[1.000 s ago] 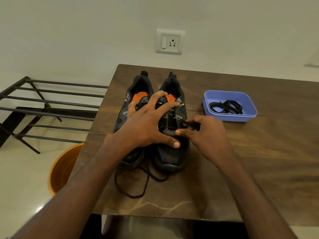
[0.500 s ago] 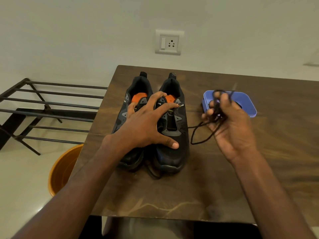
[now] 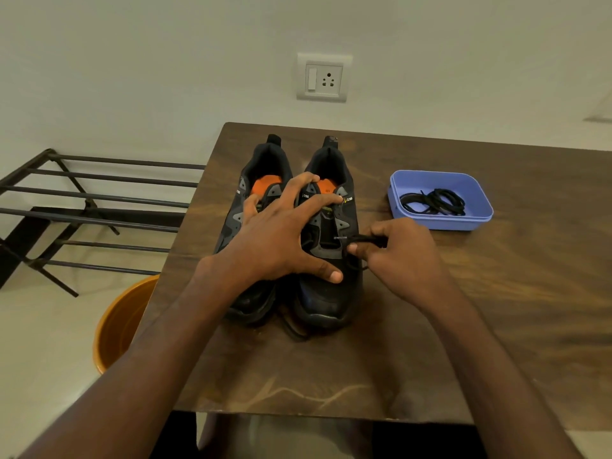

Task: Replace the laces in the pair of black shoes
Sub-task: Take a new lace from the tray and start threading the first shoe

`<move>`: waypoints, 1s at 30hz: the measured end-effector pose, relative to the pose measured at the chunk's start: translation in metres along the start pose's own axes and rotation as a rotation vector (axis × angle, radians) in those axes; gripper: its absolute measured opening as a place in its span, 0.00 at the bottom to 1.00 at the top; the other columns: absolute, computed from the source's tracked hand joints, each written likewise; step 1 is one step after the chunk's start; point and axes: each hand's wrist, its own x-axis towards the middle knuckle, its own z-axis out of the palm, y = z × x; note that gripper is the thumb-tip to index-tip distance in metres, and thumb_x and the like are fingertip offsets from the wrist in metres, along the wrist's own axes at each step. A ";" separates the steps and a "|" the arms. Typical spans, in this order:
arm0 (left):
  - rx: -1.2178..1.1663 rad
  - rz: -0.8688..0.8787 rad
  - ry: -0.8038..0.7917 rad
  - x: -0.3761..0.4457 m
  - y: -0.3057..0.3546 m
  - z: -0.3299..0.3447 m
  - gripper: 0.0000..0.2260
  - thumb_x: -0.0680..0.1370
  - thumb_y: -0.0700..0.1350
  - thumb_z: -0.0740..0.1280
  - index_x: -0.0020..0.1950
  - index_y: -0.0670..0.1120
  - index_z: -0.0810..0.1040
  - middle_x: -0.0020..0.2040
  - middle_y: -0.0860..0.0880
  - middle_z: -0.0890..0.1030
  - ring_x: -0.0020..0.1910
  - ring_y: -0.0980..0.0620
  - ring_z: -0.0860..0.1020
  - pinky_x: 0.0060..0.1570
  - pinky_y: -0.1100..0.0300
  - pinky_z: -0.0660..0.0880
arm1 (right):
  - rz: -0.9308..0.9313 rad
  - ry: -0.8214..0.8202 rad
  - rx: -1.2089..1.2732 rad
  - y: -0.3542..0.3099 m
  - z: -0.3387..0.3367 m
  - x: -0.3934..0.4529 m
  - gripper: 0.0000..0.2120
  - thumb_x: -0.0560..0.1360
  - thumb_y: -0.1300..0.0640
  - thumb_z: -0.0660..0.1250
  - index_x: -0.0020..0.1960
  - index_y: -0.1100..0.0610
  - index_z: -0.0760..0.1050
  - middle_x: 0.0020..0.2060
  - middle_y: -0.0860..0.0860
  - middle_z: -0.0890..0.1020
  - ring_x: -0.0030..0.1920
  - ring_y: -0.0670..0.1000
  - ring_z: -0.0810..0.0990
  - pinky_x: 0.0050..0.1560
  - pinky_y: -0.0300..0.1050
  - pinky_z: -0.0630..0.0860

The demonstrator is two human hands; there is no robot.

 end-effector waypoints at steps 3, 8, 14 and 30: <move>-0.021 0.009 -0.002 0.000 -0.003 0.001 0.51 0.61 0.74 0.75 0.79 0.72 0.54 0.83 0.61 0.41 0.83 0.44 0.54 0.76 0.32 0.39 | -0.010 0.078 0.877 0.008 -0.017 -0.002 0.06 0.80 0.57 0.67 0.50 0.51 0.83 0.45 0.46 0.84 0.49 0.46 0.81 0.50 0.43 0.73; -0.024 0.020 0.011 0.000 -0.004 0.001 0.50 0.61 0.75 0.75 0.79 0.71 0.55 0.82 0.62 0.41 0.82 0.45 0.56 0.76 0.31 0.40 | -0.072 0.087 1.854 0.019 -0.035 0.001 0.10 0.83 0.51 0.64 0.48 0.53 0.82 0.48 0.48 0.84 0.48 0.48 0.84 0.54 0.47 0.81; -0.018 0.011 0.007 0.000 -0.002 0.000 0.50 0.62 0.74 0.75 0.79 0.72 0.54 0.82 0.62 0.40 0.83 0.45 0.53 0.77 0.33 0.40 | -0.021 0.134 0.254 0.016 0.001 0.002 0.06 0.75 0.48 0.76 0.49 0.48 0.85 0.42 0.44 0.86 0.43 0.42 0.82 0.42 0.40 0.78; -0.029 0.013 -0.011 0.002 -0.003 0.001 0.51 0.61 0.75 0.75 0.79 0.72 0.53 0.83 0.61 0.40 0.83 0.44 0.54 0.77 0.29 0.42 | -0.031 0.182 1.644 0.009 -0.020 -0.001 0.08 0.82 0.53 0.64 0.48 0.56 0.79 0.43 0.51 0.83 0.43 0.49 0.84 0.57 0.52 0.80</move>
